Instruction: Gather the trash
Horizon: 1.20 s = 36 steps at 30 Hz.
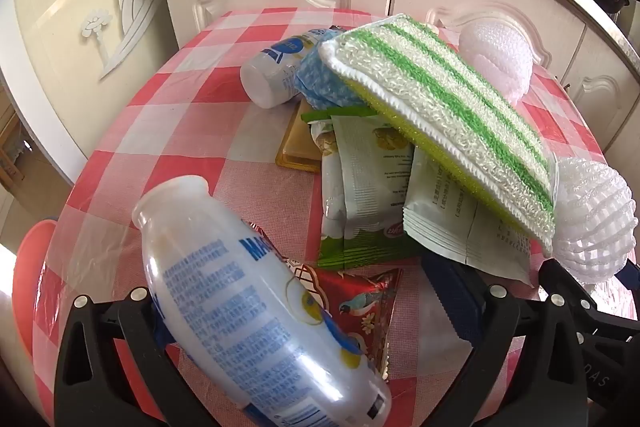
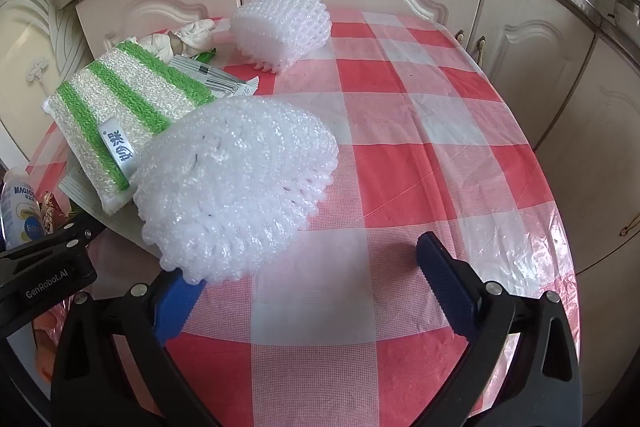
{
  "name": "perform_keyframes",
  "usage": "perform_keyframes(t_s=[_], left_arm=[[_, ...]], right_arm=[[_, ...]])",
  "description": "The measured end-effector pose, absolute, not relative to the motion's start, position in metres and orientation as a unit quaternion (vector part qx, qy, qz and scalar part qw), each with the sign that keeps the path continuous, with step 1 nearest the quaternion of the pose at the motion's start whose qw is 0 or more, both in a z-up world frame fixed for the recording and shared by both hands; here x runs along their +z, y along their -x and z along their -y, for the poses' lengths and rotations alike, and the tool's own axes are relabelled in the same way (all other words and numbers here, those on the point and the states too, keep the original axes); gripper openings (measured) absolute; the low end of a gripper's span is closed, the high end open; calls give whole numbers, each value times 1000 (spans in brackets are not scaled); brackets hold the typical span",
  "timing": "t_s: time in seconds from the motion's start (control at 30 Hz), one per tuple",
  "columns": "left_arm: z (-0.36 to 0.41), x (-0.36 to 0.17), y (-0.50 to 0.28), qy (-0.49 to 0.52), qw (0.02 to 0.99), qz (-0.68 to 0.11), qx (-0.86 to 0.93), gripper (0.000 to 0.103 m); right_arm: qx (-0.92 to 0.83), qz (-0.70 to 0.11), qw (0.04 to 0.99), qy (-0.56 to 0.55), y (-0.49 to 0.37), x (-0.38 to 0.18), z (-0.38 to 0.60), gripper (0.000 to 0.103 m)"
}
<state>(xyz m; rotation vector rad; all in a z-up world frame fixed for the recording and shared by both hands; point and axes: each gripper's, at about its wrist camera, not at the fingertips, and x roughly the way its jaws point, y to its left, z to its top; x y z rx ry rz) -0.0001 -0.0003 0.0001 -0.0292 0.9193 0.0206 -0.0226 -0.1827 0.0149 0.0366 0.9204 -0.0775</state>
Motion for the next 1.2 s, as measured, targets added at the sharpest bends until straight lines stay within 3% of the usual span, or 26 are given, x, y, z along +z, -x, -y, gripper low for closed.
perform_keyframes(t_s=[0.77,1.2], left_arm=[[5,11,45,-5,908,-418,-17,98],[-1,52,77,-1,929,-368,-21,98]], right_arm=[[-27,-444,895,-13,48,18,174,100],[-32,-388,921,4,91,54,169,100]])
